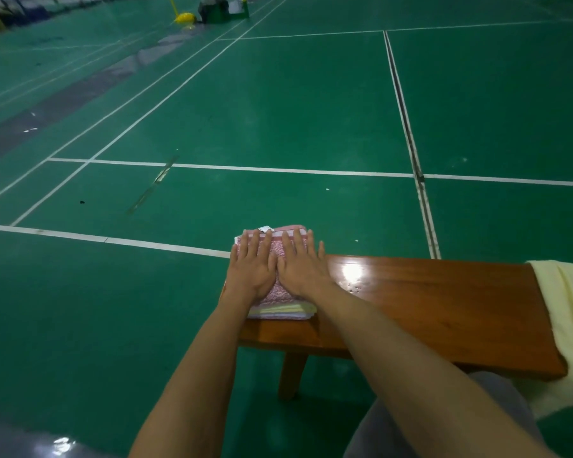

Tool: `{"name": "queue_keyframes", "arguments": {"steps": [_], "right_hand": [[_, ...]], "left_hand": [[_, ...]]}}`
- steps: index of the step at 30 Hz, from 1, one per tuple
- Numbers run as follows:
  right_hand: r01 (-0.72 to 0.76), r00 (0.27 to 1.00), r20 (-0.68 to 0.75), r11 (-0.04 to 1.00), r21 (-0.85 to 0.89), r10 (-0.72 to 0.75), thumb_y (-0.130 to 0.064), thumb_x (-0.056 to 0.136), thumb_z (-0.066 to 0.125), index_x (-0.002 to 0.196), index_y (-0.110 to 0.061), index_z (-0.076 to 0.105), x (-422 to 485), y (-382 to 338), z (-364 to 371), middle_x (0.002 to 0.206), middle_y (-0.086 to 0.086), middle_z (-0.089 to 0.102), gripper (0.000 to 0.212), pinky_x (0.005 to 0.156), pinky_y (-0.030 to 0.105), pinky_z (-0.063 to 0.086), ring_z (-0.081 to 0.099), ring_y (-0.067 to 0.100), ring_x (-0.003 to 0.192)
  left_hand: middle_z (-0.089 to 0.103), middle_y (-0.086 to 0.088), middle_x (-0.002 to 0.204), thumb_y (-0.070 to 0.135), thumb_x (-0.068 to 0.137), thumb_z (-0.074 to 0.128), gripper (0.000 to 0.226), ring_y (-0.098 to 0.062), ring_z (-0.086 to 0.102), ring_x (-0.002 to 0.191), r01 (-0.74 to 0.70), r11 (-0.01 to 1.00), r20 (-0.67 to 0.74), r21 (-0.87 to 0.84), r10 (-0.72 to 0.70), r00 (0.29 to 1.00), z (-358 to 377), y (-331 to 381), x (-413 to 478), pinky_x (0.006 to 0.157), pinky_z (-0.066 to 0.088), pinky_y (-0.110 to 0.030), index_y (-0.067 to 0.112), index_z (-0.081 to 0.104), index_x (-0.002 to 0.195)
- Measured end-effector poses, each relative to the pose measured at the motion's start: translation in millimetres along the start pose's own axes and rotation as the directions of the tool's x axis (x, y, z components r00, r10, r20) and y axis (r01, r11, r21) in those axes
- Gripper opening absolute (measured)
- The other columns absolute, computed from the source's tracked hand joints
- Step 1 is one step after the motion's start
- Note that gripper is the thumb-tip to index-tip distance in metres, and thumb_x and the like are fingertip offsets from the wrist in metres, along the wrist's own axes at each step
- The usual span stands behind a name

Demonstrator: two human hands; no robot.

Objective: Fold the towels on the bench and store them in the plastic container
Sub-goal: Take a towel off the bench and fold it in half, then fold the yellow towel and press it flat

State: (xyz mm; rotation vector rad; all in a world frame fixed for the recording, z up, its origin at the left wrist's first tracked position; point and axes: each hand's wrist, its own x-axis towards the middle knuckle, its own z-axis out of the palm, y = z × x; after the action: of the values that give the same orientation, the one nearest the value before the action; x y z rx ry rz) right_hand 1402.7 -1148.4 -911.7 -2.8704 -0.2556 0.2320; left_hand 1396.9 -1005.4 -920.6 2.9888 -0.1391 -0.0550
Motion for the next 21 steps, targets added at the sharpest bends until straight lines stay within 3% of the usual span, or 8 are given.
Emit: {"name": "queue_keyframes", "arguments": {"steps": [5,8,11,15,21], "right_hand": [[-0.013,0.998,0.064,0.997,-0.076,0.018,-0.051,0.106,0.009,0.163,-0.021,-0.006,-3,-5,-12,0.169,0.008,-0.015,0.066,0.123,0.058,-0.007,-0.019,0.035,0.154],[0.008,0.996,0.092,0.986,-0.164,0.007,-0.051,0.107,0.018,0.163,-0.019,-0.001,-3,-7,-32,0.170,0.009,-0.010,0.067,0.122,0.060,-0.007,-0.015,0.037,0.154],[0.035,0.997,0.072,0.983,-0.178,-0.023,-0.045,0.106,0.032,0.163,-0.018,0.010,-8,-3,-52,0.170,0.011,-0.001,0.067,0.122,0.061,-0.006,-0.008,0.038,0.155],[0.028,0.999,0.049,0.976,-0.215,-0.018,-0.028,0.094,0.063,0.161,-0.016,0.017,-22,16,-77,0.169,0.016,0.006,0.082,0.123,0.060,-0.007,-0.002,0.039,0.155],[-0.010,1.000,-0.030,0.982,-0.187,0.005,-0.035,0.099,0.051,0.153,-0.013,0.033,-46,62,-125,0.161,0.018,0.029,0.061,0.124,0.059,0.005,0.014,0.039,0.153]], "left_hand": [[-0.011,-0.003,0.170,0.049,0.107,0.004,0.060,-0.023,-0.016,0.155,-0.001,0.999,0.041,0.048,-0.001,0.999,-8,3,-1,0.126,-0.005,-0.047,0.028,-0.011,0.161],[-0.005,-0.004,0.171,0.048,0.107,0.004,0.061,-0.027,-0.009,0.157,-0.007,0.983,0.088,0.183,-0.010,0.996,-23,9,1,0.126,-0.006,-0.051,0.026,-0.008,0.162],[0.020,-0.009,0.168,0.042,0.107,0.019,0.059,-0.031,0.015,0.155,-0.041,0.945,0.090,0.325,0.012,0.996,-46,23,10,0.123,-0.002,-0.059,0.022,0.013,0.162],[0.045,-0.006,0.155,0.031,0.104,0.039,0.048,-0.028,0.038,0.145,-0.094,0.949,0.046,0.302,0.084,0.995,-72,55,17,0.123,0.013,-0.059,0.024,0.038,0.152],[0.054,-0.006,0.146,0.039,0.105,0.035,0.044,-0.027,0.047,0.138,-0.159,0.960,-0.044,0.233,0.174,0.984,-86,117,16,0.120,0.021,-0.054,0.020,0.048,0.143]]}}
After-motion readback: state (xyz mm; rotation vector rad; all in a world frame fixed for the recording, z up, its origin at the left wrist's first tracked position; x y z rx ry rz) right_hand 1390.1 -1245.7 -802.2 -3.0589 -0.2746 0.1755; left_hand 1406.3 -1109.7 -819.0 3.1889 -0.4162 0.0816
